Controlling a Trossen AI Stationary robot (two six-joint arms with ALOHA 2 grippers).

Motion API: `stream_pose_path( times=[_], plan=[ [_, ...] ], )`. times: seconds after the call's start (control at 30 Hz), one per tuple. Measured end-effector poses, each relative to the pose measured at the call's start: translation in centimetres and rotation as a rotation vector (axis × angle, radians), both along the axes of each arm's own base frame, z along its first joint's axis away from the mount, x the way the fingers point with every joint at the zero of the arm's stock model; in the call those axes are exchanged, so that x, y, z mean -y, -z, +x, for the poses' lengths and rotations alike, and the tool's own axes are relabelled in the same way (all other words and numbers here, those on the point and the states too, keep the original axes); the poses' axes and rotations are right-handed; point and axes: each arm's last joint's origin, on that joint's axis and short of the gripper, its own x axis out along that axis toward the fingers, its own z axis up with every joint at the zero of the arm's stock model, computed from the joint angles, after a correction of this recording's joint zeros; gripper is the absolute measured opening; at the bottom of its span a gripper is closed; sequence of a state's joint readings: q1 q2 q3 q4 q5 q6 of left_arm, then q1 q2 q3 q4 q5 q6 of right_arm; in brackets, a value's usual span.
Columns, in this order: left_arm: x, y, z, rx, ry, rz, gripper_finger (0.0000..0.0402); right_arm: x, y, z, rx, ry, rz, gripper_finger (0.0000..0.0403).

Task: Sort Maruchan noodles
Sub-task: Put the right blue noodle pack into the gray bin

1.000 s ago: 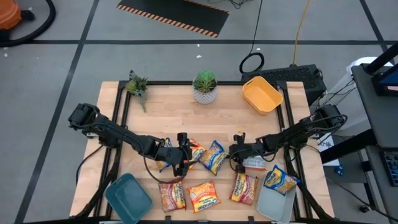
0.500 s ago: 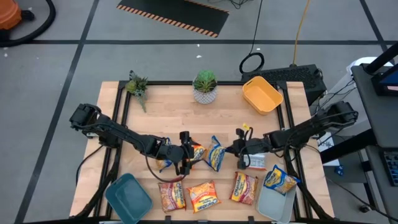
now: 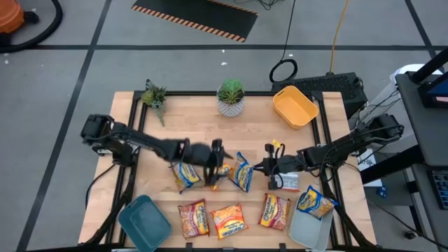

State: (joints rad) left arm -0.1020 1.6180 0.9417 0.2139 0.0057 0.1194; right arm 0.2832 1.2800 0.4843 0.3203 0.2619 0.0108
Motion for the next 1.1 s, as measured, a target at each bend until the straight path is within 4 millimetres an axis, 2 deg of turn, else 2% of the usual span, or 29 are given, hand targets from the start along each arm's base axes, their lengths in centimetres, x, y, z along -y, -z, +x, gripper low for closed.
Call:
stream_pose_path(
  times=[0.17, 0.3, 0.73, 1.1],
  plan=[
    [-5.1, -0.2, 0.2, 0.016, -0.052, -0.083, 0.0321, -0.1, -0.3, 0.2, 0.033, -0.075, -0.120, 0.0000],
    [-6.9, -0.2, 0.0, 0.010, 0.013, -0.170, 0.0321, 0.1, -0.6, 0.4, 0.061, -0.114, -0.202, 0.0000],
    [-6.6, 0.0, 0.0, -0.007, 0.008, -0.145, 0.0321, 1.8, -1.3, 1.1, 0.135, -0.085, -0.279, 0.0000],
    [-6.6, 0.5, -0.3, -0.064, 0.022, -0.101, 0.0321, 2.7, -1.4, 1.3, 0.147, -0.114, -0.225, 0.0000]
  ],
)
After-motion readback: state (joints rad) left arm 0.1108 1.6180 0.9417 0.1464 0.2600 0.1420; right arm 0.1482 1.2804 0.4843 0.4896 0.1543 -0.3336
